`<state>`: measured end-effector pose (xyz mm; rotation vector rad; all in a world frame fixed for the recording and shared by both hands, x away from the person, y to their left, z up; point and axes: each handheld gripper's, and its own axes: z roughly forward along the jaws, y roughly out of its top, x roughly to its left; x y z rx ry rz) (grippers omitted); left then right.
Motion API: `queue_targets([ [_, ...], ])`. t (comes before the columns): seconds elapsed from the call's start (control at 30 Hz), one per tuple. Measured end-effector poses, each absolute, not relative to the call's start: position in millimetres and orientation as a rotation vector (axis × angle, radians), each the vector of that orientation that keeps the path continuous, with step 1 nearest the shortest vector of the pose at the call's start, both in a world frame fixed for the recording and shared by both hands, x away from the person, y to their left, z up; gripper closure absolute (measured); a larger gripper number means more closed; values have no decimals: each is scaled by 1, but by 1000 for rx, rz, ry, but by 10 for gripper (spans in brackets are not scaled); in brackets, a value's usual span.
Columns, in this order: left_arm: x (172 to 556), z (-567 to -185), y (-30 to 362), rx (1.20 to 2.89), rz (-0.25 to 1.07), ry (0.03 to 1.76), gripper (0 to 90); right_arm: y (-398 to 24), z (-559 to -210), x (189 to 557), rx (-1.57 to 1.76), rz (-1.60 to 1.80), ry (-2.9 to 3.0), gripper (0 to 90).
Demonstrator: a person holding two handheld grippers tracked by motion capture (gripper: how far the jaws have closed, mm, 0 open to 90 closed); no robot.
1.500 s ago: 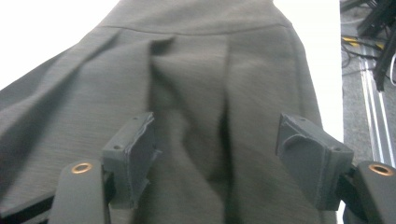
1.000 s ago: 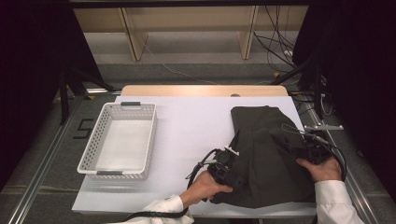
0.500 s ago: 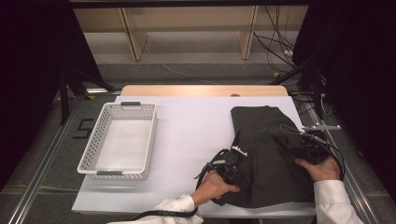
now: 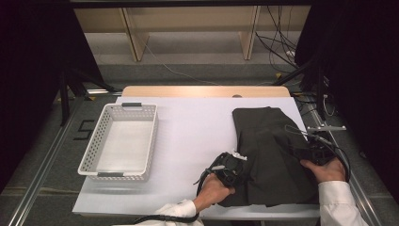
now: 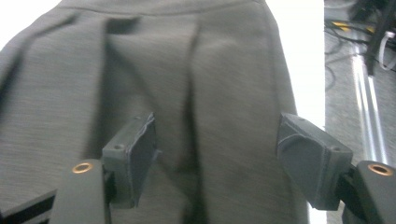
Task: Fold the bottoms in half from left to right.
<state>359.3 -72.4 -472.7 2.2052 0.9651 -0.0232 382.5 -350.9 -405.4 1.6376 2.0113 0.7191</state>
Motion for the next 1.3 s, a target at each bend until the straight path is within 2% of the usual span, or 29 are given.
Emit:
queue_targets([
  [0.07, 358, -472, -70, 2200, -11, 962, 798, -360, -408, 383, 1661, 685, 1992, 291],
  [0.17, 359, -470, -65, 2192, -5, 966, 800, -376, -419, 385, 1728, 661, 1974, 230],
  [0.33, 357, -469, -60, 2167, 16, 972, 800, -386, -438, 389, 1804, 609, 2042, 208],
  [0.47, 358, -468, -51, 2144, 14, 983, 800, -386, -456, 394, 1881, 559, 2157, 250],
  [0.53, 357, -468, -44, 2138, 13, 985, 800, -384, -462, 393, 1878, 574, 2170, 244],
  [0.57, 357, -468, -41, 2138, 15, 985, 801, -383, -461, 393, 1877, 571, 2170, 307],
  [0.7, 354, -466, -26, 2126, 23, 989, 802, -371, -458, 389, 1845, 642, 2234, 682],
  [0.77, 352, -464, -15, 2118, 30, 988, 802, -362, -459, 387, 1843, 678, 2280, 755],
  [0.97, 351, -456, 32, 2057, 39, 1050, 801, -331, -455, 381, 1811, 759, 2335, 789],
  [1.17, 360, -453, 83, 1978, 38, 1178, 800, -290, -458, 385, 1806, 885, 2342, 767],
  [1.3, 363, -458, 101, 1936, 38, 1257, 789, -267, -457, 391, 1807, 929, 2332, 756],
])
